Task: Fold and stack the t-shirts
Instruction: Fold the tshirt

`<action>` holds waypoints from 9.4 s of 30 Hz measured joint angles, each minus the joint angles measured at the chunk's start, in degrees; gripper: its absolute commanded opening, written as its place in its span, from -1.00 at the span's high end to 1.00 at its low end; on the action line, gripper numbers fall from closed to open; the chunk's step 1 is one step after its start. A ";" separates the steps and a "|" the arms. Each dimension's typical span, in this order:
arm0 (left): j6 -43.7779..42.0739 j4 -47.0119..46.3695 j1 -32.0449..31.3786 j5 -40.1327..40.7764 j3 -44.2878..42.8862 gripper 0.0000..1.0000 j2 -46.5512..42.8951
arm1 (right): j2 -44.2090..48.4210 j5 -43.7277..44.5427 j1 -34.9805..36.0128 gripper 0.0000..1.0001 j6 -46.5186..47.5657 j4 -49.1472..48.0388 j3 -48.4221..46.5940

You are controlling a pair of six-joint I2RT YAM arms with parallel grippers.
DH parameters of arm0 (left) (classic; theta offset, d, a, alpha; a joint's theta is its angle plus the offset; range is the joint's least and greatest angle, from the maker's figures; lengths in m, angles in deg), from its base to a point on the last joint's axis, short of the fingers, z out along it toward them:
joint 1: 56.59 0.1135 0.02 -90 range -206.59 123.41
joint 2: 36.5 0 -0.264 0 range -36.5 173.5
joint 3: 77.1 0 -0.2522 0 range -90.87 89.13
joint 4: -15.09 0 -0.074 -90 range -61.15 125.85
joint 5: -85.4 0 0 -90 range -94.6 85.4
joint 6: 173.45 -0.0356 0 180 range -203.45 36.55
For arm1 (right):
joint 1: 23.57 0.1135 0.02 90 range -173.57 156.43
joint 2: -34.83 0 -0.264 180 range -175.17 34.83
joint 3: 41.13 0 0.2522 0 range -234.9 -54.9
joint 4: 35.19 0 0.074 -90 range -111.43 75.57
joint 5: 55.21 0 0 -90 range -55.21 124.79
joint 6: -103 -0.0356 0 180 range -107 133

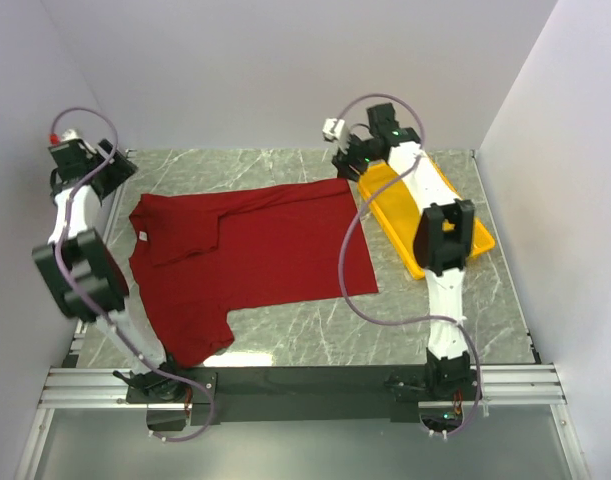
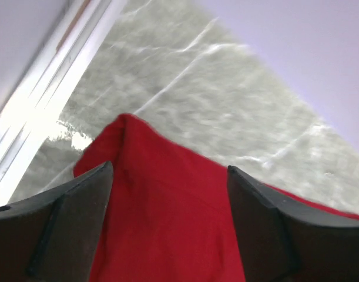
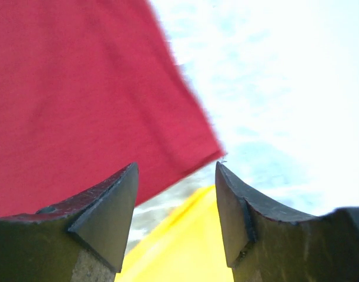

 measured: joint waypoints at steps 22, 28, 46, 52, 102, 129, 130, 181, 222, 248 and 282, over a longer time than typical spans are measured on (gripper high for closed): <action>6.32 -6.58 5.92 -4.59 31.06 -0.69 -32.33 | -18.97 29.51 4.76 -0.11 -22.36 -4.11 -17.88; 6.43 -6.10 5.92 -5.38 31.56 -0.69 -32.44 | -21.09 29.92 4.74 -0.10 -25.68 -4.55 -18.25; 6.51 -4.55 5.92 -5.44 31.76 -0.68 -33.64 | -22.10 28.98 4.70 0.07 -27.06 -5.18 -20.50; 6.49 -3.91 5.92 -5.44 31.76 -0.68 -33.90 | -22.71 28.96 4.70 0.07 -26.21 -4.83 -20.79; 6.51 -3.10 5.92 -5.64 31.76 -0.67 -34.12 | -23.80 27.41 4.70 0.96 -20.98 -1.51 -21.86; 6.54 -3.13 5.92 -5.90 31.76 -0.67 -34.12 | -23.65 28.06 5.09 -0.05 -23.98 -4.48 -19.85; 6.54 -3.13 5.92 -5.90 31.76 -0.67 -34.12 | -23.65 28.11 5.09 -0.01 -23.98 -4.44 -19.93; 7.41 -3.06 5.92 -7.96 31.76 -0.67 -34.12 | -3.85 9.42 1.77 0.93 -12.94 -14.99 11.30; 4.02 1.25 5.92 -12.92 31.74 -0.66 -34.10 | 9.81 -2.47 -2.82 0.59 -6.05 -12.98 23.06; 3.30 3.96 7.39 -12.46 35.54 -0.66 -34.10 | -3.10 16.79 1.90 0.31 -0.33 -1.49 11.02; 2.93 4.00 8.41 -12.90 35.54 -0.65 -34.10 | -7.67 22.34 3.17 1.00 0.13 -4.13 6.88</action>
